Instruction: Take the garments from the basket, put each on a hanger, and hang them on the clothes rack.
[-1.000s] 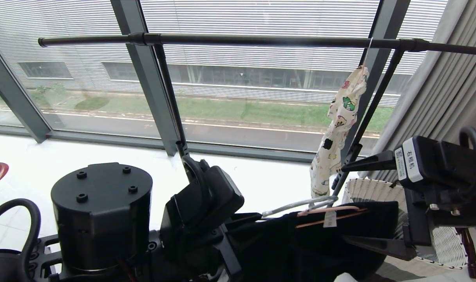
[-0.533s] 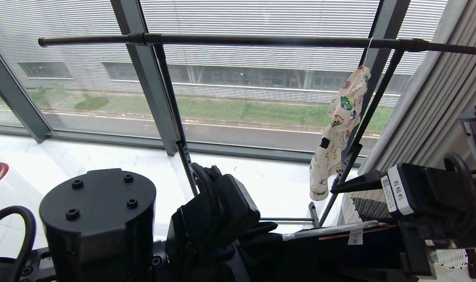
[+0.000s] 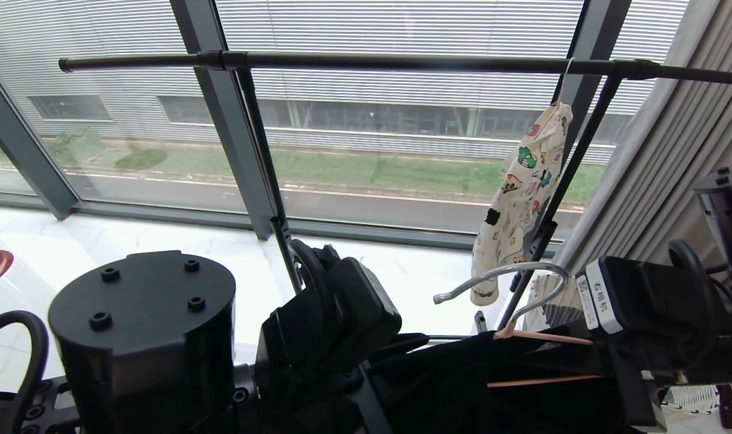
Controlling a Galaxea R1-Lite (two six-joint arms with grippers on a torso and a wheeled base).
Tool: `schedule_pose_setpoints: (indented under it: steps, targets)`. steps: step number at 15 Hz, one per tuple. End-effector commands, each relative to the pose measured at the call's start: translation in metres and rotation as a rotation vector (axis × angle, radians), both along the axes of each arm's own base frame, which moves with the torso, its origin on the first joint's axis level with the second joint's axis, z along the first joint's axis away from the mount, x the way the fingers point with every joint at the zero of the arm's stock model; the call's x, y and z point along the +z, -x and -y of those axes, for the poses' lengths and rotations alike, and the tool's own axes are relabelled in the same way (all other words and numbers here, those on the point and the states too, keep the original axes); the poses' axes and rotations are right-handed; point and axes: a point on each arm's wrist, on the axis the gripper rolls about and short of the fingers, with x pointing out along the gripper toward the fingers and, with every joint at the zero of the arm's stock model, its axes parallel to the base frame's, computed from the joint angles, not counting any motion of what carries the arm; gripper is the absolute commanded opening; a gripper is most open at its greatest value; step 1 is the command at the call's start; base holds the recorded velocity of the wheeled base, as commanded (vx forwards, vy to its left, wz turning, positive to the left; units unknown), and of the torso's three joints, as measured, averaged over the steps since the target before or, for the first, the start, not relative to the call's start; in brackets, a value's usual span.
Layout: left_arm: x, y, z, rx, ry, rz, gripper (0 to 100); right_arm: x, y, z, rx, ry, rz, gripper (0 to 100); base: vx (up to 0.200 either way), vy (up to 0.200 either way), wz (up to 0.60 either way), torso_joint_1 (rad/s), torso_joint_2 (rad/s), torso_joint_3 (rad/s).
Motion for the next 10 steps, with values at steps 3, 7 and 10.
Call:
schedule_pose_setpoints:
  steps: [3,7,10]
  targets:
    - [-0.002,0.000,0.000,-0.006,-0.014,0.010,0,0.000,-0.001,-0.001,-0.002,-0.004,0.002,0,0.000,0.000,0.00,0.000,0.00,0.000]
    - [-0.003,-0.005,-0.004,0.022,-0.016,0.007,100,0.004,-0.002,0.000,-0.012,-0.031,0.032,0,0.000,0.000,0.00,0.000,0.00,0.000]
    - [0.000,-0.016,-0.012,0.077,-0.008,0.013,100,0.009,0.001,0.005,-0.023,-0.045,0.050,0,0.000,0.000,0.00,0.000,0.00,0.000]
